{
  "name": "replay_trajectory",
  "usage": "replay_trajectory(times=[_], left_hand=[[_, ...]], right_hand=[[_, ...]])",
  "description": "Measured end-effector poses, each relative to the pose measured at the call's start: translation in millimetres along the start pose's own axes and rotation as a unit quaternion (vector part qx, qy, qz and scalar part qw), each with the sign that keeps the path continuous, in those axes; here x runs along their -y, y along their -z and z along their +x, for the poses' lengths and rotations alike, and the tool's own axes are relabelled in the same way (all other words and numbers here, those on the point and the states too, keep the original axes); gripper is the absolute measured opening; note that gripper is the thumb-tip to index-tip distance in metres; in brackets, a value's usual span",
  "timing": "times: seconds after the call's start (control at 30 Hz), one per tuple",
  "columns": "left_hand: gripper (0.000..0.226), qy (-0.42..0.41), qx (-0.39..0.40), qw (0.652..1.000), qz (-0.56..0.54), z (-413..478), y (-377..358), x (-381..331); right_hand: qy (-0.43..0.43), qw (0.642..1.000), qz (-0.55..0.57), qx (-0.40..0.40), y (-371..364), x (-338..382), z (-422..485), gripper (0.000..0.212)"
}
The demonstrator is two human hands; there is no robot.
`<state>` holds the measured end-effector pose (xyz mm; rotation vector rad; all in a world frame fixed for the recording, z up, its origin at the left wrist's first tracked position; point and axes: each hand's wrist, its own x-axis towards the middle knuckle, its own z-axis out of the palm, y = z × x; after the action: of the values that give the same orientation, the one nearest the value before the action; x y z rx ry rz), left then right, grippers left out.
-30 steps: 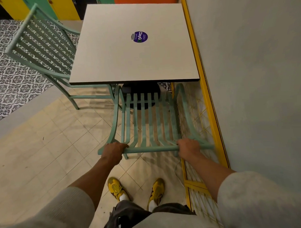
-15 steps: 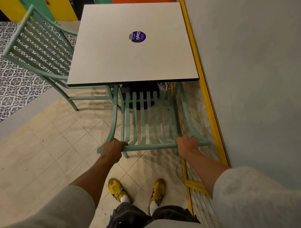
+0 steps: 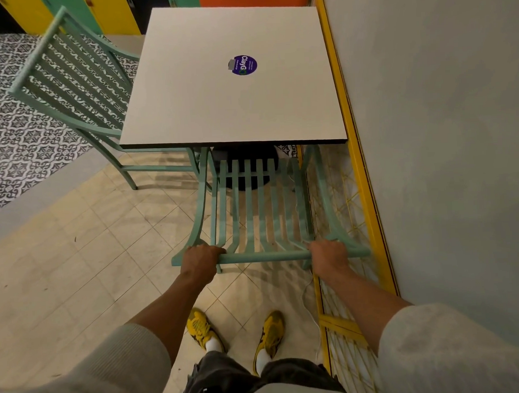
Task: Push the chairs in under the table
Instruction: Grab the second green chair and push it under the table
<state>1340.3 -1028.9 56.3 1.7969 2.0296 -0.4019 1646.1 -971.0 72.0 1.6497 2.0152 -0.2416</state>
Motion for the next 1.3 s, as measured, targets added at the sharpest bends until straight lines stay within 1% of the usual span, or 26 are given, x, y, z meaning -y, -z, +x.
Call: replay_trajectory(times=[0.1,0.33,0.4,0.43,0.47,0.5,0.6,0.63,0.67,0.7,0.77,0.93,1.1,1.2,1.3], left_hand=[[0.045,0.000,0.005,1.000,0.005,-1.8,2.5,-1.6],[0.047,-0.008,0.014,1.000,0.006,1.2,6.6,3.6],[0.051,-0.019,0.023,1.000,-0.005,0.6,7.0,4.1],[0.057,-0.027,0.032,0.999,-0.007,-0.5,7.4,4.3],[0.066,-0.035,0.045,0.998,-0.005,-1.4,8.2,4.4],[0.077,-0.040,0.061,0.997,0.001,-2.9,10.1,7.3],[0.108,-0.046,0.087,0.995,-0.010,-3.7,26.2,27.3],[0.118,-0.043,0.092,0.995,-0.017,-3.9,35.4,38.2],[0.126,-0.038,0.094,0.995,-0.024,-3.7,45.4,50.8],[0.132,-0.033,0.091,0.995,-0.027,-4.3,55.6,65.4],[0.137,-0.024,0.071,0.997,-0.034,-8.2,73.5,99.7],[0.146,0.010,0.036,0.998,-0.060,-27.8,101.5,198.4],[0.144,0.053,0.025,0.996,-0.073,-49.5,107.2,298.8],[0.142,0.071,0.029,0.995,-0.063,-55.0,109.2,352.7],[0.141,0.089,0.040,0.993,-0.060,-53.5,113.3,397.0]], right_hand=[[-0.002,1.000,-0.015,-0.005,1.7,1.7,-1.4,0.020],[-0.004,1.000,-0.008,0.018,7.9,6.5,1.0,0.022],[0.001,0.999,0.001,0.034,8.5,4.8,-0.3,0.023],[0.007,0.999,0.007,0.042,10.4,3.5,-1.2,0.025],[0.014,0.998,0.013,0.052,13.2,1.7,-1.8,0.032],[0.023,0.997,0.022,0.065,17.0,1.8,-2.2,0.047],[0.072,0.983,0.066,0.156,40.5,14.0,-3.3,0.119],[0.092,0.977,0.080,0.178,52.6,24.5,-2.9,0.134],[0.109,0.972,0.092,0.184,64.9,37.6,-1.2,0.141],[0.124,0.970,0.104,0.181,77.3,53.5,1.6,0.144],[0.150,0.969,0.114,0.158,102.9,93.5,7.0,0.142],[0.211,0.967,0.085,0.114,159.0,206.1,22.7,0.124],[0.247,0.964,0.056,0.079,199.5,314.8,34.2,0.109],[0.260,0.963,0.026,0.070,214.1,370.1,41.6,0.107],[0.273,0.959,0.012,0.078,227.5,414.1,48.4,0.109]])
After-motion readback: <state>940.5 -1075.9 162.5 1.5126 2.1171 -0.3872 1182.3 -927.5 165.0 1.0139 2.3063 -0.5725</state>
